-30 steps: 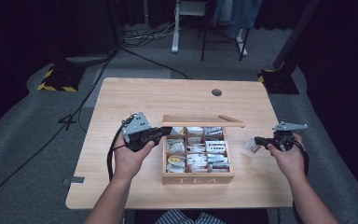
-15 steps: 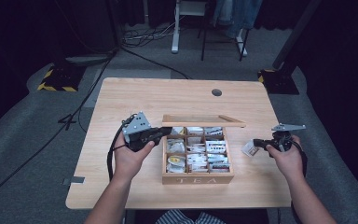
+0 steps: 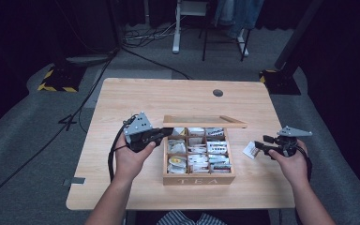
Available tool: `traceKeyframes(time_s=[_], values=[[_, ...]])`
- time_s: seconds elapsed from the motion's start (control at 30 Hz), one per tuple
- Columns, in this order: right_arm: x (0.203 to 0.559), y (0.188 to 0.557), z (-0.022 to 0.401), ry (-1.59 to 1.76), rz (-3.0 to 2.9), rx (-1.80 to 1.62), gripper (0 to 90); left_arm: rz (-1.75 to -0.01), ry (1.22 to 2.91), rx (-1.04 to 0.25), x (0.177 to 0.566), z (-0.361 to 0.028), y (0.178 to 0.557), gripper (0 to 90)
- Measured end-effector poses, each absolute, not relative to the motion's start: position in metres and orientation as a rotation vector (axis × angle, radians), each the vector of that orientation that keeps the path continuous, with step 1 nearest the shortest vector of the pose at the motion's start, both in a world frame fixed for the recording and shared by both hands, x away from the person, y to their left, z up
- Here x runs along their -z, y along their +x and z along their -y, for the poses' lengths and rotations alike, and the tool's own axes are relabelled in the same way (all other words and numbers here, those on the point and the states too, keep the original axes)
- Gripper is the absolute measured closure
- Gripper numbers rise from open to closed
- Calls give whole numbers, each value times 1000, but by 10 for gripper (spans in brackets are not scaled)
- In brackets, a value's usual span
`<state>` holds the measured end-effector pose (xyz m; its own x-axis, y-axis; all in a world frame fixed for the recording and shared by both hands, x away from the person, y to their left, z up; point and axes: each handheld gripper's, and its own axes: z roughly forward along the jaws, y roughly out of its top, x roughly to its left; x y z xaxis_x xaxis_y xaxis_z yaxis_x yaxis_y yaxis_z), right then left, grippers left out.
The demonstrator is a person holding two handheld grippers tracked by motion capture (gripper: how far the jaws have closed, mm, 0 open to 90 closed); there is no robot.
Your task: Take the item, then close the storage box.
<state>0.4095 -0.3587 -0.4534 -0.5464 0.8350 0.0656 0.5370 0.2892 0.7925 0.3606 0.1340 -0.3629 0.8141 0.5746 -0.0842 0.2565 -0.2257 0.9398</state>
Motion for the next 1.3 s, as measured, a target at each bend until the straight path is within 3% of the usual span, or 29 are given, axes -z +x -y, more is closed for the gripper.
traceKeyframes(time_s=[0.73,1.3], values=[[494,383,388,1336,-2220,-1087,438,-636,1835,-314,364,-133,358,897],[497,390,383,1275,-2258,-1069,430,-659,1902,-242,368,-132,345,896]])
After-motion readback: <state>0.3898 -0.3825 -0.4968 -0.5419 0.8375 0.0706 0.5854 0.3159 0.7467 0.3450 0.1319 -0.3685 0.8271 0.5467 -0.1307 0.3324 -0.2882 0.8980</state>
